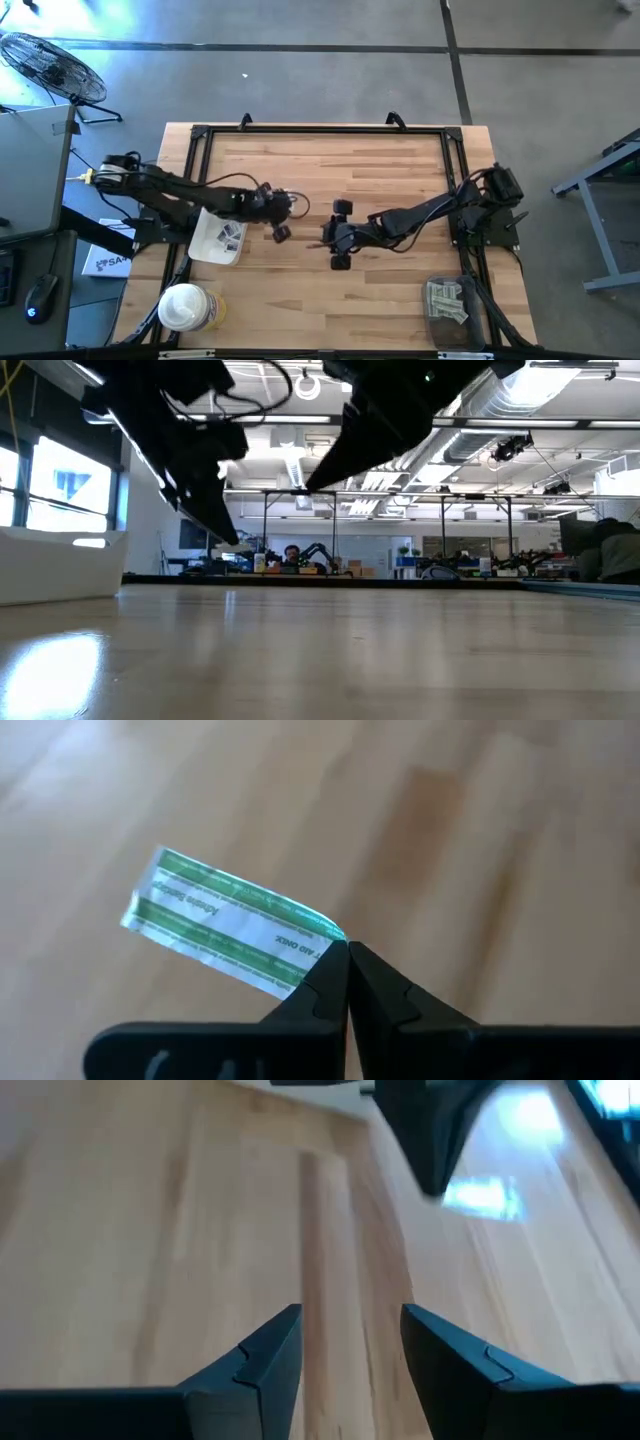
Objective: Pick & Place First Aid Supplies
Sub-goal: Put the green bandage pack into the black bin
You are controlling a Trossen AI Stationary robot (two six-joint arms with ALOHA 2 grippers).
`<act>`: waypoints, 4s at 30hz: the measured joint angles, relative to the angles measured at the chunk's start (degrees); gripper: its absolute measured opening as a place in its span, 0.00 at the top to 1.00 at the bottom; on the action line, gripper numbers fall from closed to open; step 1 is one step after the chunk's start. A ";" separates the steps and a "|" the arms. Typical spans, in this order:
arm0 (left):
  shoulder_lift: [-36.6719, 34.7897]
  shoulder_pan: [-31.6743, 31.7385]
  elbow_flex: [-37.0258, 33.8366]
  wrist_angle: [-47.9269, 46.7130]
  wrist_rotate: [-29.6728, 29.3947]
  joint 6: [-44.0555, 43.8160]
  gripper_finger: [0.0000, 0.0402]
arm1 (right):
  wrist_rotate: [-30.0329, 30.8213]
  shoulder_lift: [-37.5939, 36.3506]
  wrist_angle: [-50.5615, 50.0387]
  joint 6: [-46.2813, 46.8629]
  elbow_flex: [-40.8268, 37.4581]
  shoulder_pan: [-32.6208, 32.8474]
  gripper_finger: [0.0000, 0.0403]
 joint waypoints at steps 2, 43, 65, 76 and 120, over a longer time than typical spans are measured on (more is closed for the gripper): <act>-0.90 -1.94 0.11 1.62 2.20 1.41 1.00 | 0.45 0.22 2.71 -3.89 0.00 0.95 0.58; -1.31 -4.84 0.22 18.46 23.83 5.10 1.00 | -1.75 6.69 14.89 -15.24 0.00 -1.34 0.99; -16.10 -4.92 2.08 5.52 12.03 10.92 0.61 | -6.03 6.00 5.13 -4.95 0.01 0.10 1.00; -24.17 -4.90 1.97 -9.55 0.88 7.30 0.61 | -20.17 -7.84 -25.23 28.62 0.02 5.52 1.00; -22.73 -4.84 2.06 -10.33 0.31 11.21 0.61 | -38.27 -2.68 -63.11 105.04 0.00 40.96 0.97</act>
